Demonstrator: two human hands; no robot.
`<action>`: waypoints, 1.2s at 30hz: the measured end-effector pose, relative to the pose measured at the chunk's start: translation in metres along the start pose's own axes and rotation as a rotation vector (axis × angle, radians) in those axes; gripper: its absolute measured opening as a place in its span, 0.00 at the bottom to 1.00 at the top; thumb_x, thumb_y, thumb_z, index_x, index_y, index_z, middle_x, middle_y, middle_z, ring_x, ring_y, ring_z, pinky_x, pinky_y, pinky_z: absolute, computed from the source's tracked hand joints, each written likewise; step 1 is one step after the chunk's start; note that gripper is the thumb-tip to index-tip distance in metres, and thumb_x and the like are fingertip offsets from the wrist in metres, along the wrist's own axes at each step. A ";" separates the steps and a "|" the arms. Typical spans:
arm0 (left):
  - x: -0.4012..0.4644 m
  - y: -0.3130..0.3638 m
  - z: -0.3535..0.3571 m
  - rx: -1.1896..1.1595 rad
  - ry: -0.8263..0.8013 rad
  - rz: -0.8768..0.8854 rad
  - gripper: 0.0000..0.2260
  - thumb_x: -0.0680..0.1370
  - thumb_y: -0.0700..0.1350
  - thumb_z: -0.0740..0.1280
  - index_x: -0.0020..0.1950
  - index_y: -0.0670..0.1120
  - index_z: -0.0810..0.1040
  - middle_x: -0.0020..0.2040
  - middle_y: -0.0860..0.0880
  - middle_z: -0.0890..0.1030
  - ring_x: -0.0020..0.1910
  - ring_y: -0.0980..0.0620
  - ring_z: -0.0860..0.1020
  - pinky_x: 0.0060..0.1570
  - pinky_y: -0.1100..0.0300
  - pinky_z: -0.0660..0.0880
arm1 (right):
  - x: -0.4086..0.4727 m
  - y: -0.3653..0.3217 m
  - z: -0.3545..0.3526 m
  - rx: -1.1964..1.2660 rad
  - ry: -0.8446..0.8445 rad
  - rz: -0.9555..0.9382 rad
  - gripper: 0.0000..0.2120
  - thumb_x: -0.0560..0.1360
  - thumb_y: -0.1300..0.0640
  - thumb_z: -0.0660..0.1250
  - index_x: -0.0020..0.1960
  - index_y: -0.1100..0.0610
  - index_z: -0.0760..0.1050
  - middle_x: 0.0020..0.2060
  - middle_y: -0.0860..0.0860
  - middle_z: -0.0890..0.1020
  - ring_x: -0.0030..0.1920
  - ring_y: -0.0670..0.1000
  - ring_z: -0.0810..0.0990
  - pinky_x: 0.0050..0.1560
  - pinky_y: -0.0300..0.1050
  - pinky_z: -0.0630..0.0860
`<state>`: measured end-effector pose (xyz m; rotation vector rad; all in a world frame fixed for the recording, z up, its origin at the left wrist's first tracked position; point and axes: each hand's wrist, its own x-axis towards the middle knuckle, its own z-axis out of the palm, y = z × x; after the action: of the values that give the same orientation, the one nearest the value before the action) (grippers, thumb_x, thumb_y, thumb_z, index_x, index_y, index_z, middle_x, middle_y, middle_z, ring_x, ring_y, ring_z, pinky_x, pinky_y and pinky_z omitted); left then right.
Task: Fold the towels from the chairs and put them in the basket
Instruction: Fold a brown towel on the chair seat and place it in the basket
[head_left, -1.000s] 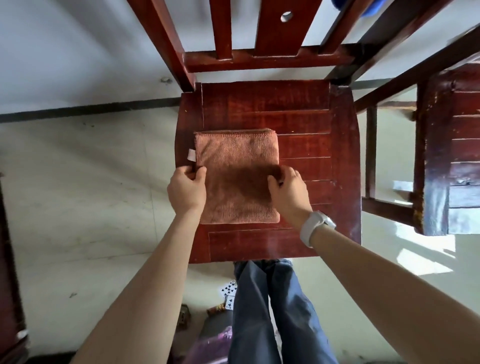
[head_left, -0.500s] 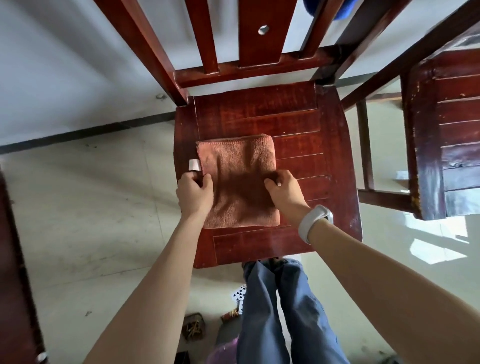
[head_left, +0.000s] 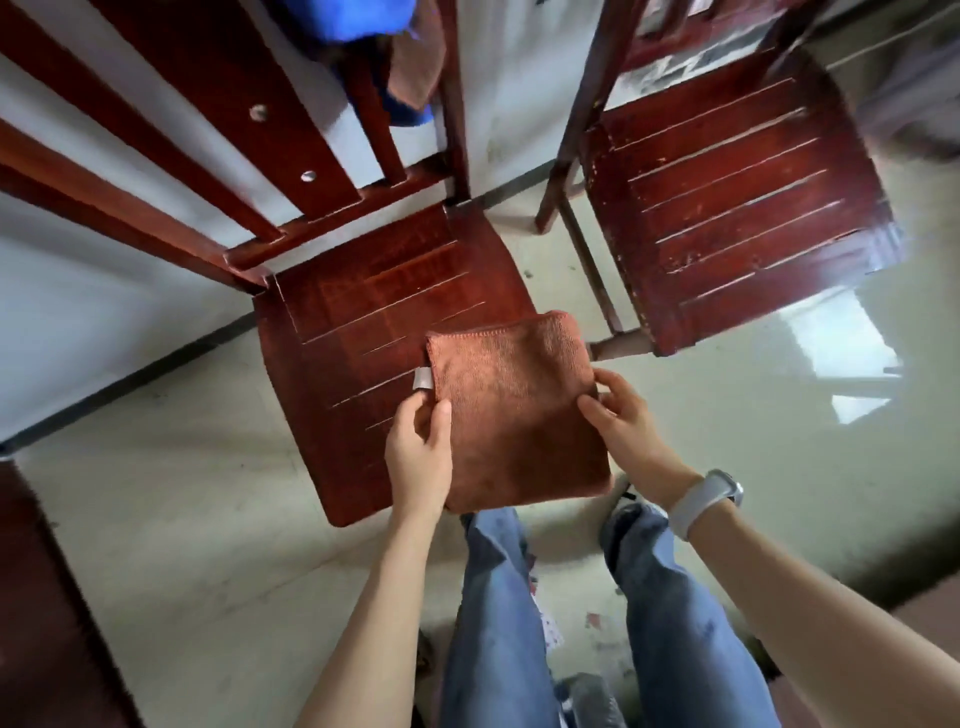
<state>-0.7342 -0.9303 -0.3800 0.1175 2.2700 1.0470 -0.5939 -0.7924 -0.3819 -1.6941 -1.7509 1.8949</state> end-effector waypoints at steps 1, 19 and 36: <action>-0.014 0.014 0.012 0.016 -0.042 0.017 0.15 0.77 0.47 0.64 0.62 0.42 0.74 0.55 0.48 0.78 0.56 0.50 0.76 0.57 0.57 0.71 | -0.009 0.000 -0.023 0.019 0.032 0.001 0.13 0.76 0.65 0.61 0.58 0.53 0.72 0.35 0.49 0.76 0.34 0.41 0.75 0.33 0.28 0.70; -0.288 0.296 0.389 0.146 -0.581 0.534 0.14 0.77 0.42 0.64 0.61 0.39 0.74 0.50 0.53 0.76 0.51 0.56 0.76 0.50 0.68 0.69 | -0.157 0.052 -0.508 0.386 0.714 0.017 0.13 0.77 0.64 0.60 0.61 0.60 0.71 0.49 0.56 0.77 0.46 0.53 0.77 0.49 0.48 0.75; -0.348 0.557 0.752 0.258 -0.940 0.631 0.11 0.75 0.42 0.66 0.56 0.41 0.77 0.47 0.47 0.80 0.48 0.50 0.79 0.56 0.54 0.74 | -0.059 0.028 -0.856 0.656 1.105 0.015 0.10 0.76 0.60 0.62 0.57 0.54 0.73 0.45 0.45 0.77 0.45 0.42 0.76 0.40 0.33 0.71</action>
<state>-0.1196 -0.1712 -0.1738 1.2183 1.4753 0.7213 0.0491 -0.2716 -0.1542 -1.8340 -0.6062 0.9341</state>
